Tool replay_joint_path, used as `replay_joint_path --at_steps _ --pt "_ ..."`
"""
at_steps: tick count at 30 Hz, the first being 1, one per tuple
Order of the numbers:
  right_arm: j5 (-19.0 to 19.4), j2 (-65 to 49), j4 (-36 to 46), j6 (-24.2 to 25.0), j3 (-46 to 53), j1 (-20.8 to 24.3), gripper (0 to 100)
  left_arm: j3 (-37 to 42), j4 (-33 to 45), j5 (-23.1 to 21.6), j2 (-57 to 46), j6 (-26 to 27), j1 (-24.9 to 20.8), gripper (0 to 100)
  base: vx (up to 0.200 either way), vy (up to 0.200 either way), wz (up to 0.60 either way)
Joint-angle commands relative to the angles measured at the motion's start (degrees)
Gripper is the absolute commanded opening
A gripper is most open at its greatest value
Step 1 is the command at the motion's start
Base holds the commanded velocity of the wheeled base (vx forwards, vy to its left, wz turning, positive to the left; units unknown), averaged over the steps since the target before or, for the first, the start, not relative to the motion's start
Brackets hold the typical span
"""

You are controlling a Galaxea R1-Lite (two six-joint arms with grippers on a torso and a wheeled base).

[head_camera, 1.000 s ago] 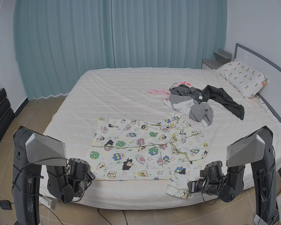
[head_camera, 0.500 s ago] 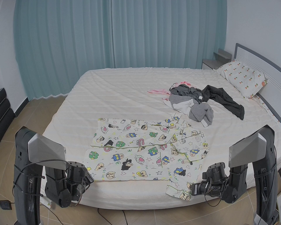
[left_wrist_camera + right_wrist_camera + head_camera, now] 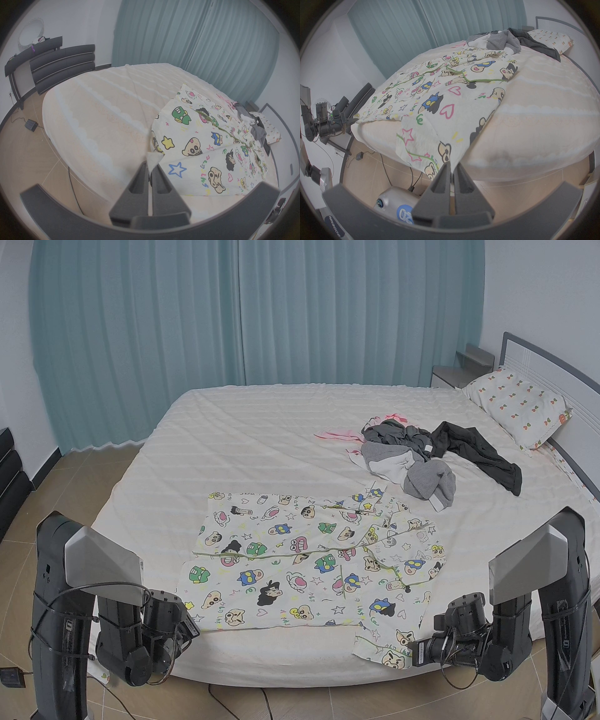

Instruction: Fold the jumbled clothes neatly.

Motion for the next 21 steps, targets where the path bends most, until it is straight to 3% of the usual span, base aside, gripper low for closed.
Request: replay_joint_path --at_steps 1,14,21 --pt "0.0 0.2 -0.2 -0.1 0.3 0.1 0 0.3 0.0 0.1 0.1 0.2 0.1 0 0.0 0.0 0.0" --pt "0.1 -0.7 -6.2 2.1 -0.5 -1.2 0 -0.6 -5.3 0.0 -1.2 1.9 0.3 0 0.0 0.0 0.0" --pt "3.2 -3.5 -9.7 2.4 0.0 -4.4 0 -3.1 -5.1 0.0 -3.3 6.3 0.7 0 0.0 0.0 0.0"
